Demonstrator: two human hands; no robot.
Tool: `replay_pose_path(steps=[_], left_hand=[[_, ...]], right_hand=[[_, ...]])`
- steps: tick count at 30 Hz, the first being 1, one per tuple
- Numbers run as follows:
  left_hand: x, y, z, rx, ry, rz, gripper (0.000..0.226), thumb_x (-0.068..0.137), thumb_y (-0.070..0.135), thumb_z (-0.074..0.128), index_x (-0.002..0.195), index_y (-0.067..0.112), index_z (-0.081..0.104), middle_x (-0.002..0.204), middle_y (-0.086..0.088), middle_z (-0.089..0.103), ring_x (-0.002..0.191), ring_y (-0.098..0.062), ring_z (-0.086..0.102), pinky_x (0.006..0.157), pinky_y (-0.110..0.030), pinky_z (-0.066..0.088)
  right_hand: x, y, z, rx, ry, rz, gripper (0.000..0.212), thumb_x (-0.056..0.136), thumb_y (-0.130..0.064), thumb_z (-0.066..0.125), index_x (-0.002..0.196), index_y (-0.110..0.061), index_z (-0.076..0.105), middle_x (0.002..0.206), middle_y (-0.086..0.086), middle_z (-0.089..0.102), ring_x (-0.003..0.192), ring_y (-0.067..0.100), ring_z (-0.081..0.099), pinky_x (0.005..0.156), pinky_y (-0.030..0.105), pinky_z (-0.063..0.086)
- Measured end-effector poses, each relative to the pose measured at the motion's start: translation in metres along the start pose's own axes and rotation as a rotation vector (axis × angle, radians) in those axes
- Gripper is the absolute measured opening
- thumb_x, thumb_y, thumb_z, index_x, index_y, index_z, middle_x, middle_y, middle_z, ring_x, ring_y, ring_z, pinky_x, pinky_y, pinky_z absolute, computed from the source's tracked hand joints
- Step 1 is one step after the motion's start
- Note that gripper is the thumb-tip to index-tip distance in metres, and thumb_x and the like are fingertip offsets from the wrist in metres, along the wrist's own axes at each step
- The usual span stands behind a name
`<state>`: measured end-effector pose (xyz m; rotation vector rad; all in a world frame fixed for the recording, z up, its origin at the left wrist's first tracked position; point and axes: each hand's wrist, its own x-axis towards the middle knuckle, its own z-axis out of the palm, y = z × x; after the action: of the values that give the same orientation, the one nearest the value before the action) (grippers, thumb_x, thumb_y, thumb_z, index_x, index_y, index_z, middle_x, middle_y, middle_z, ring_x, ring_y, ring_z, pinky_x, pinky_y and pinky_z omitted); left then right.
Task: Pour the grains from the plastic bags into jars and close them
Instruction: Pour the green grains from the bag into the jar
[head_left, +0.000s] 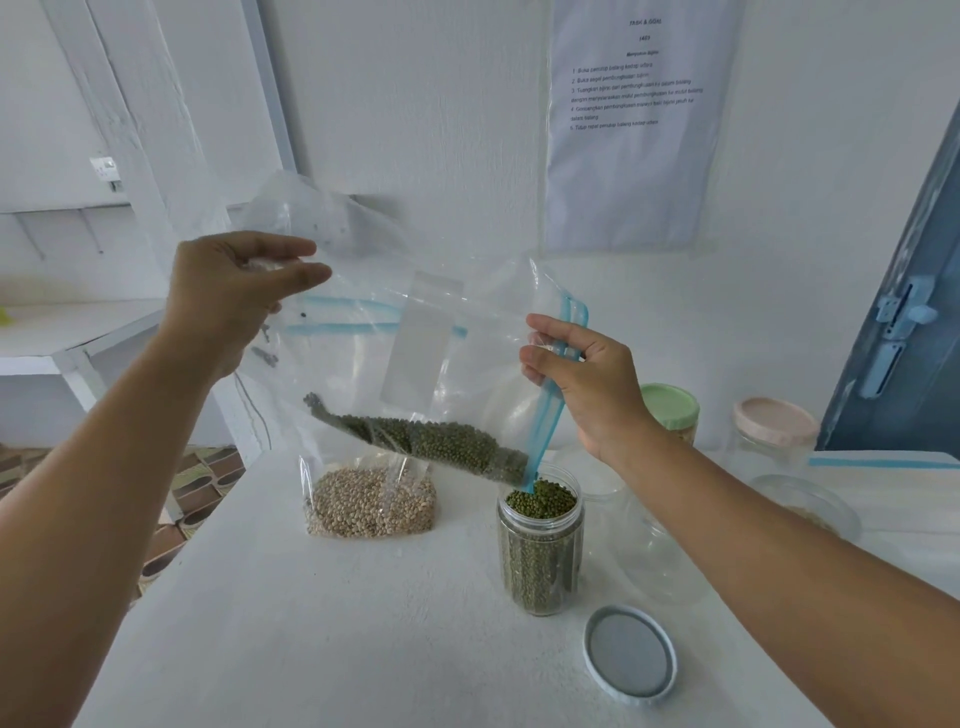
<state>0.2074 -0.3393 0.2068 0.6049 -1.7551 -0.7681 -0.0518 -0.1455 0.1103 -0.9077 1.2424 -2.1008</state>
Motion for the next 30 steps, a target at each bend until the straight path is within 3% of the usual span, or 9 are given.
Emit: replay_pose_path(steps=[9,25,30], left_hand=[[-0.002,0.0,0.008,0.01,-0.03,0.004,0.026,0.075,0.028,0.092,0.099,0.027,0.081,0.08,0.018,0.076,0.07,0.001,0.063,0.058,-0.011,0.047],[-0.006,-0.001,0.002,0.015,-0.024,-0.019,0.028,0.074,0.031,0.092,0.1,0.027,0.081,0.09,0.01,0.077,0.07,-0.001,0.061,0.06,-0.015,0.048],[-0.016,-0.012,0.0,-0.018,0.017,-0.058,0.027,0.072,0.032,0.091,0.096,0.031,0.08,0.101,0.005,0.076,0.072,-0.008,0.056,0.063,-0.022,0.046]], right_hand=[[-0.003,0.001,-0.008,0.009,0.018,0.006,0.032,0.085,0.007,0.078,0.11,-0.014,0.079,0.105,0.009,0.069,0.088,0.015,0.07,0.083,0.03,0.062],[-0.006,0.004,-0.006,0.01,-0.01,0.013,0.033,0.085,0.008,0.077,0.109,-0.015,0.079,0.106,0.01,0.069,0.085,0.013,0.072,0.083,0.029,0.061],[-0.004,0.004,-0.003,-0.029,-0.033,0.014,0.034,0.085,0.008,0.077,0.112,-0.013,0.078,0.107,0.009,0.07,0.088,0.013,0.072,0.085,0.031,0.062]])
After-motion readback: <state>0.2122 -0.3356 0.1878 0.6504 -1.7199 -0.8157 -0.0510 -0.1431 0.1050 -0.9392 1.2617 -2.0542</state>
